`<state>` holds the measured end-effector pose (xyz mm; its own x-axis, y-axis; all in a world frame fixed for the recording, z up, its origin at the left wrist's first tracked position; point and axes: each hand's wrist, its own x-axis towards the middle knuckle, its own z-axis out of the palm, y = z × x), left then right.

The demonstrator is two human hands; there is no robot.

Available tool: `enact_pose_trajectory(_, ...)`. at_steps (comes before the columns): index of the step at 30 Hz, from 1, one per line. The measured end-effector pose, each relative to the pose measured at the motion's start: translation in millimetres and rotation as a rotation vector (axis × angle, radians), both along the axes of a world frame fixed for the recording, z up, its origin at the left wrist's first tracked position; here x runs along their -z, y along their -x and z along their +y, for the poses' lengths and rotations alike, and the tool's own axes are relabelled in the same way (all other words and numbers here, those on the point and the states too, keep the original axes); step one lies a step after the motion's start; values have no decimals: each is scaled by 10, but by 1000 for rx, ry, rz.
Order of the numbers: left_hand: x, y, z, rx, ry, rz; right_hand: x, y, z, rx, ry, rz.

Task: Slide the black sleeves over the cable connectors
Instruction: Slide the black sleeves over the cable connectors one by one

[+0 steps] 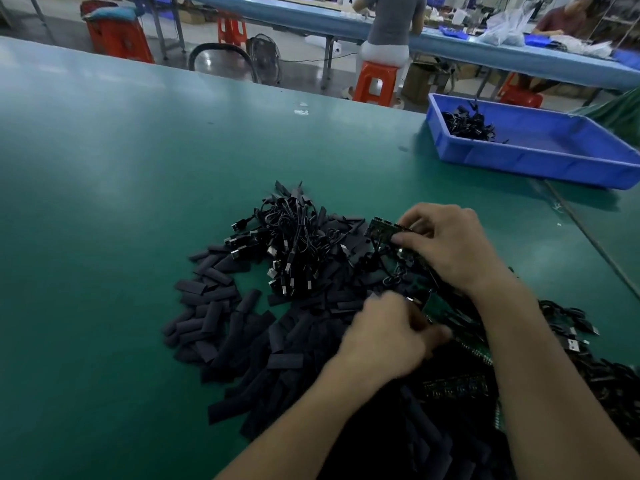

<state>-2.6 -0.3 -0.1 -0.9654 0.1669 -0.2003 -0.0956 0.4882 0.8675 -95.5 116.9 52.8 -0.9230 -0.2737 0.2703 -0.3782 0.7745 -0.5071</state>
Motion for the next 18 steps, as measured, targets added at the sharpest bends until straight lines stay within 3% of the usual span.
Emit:
enact_pose_trajectory(2,-37,33,-191,-184,34,267,28,-23,50,-29,65,-42)
enact_pose_trajectory(4,-45,133,-331,-386,-59,550,32,-46,92,-76,124,-103)
enact_pose_trajectory(6,-26,256,-468,-417,-155,640,31,-72,119,-159,163,-214)
enact_pose_trajectory(10,93,432,-632,-230,-321,464,71,-88,91,-251,171,-344)
enact_pose_trajectory(15,203,442,-717,-223,-610,172,113,-108,6,-257,125,-347)
enact_pose_trajectory(18,208,452,-756,-166,-655,154,51,-139,-31,-236,98,-321)
